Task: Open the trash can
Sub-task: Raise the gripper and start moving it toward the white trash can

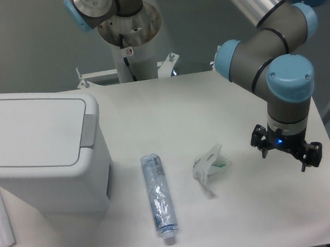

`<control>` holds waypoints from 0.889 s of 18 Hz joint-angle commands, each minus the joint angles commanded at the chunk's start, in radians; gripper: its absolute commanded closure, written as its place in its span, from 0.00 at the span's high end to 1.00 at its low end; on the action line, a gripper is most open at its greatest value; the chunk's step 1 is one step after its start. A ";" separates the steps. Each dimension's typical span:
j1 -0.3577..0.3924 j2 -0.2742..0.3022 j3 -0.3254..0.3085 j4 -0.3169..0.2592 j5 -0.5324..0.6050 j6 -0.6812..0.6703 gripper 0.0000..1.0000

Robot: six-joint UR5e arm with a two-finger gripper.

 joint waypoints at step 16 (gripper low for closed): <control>-0.032 0.146 0.012 -0.167 -0.172 -0.199 1.00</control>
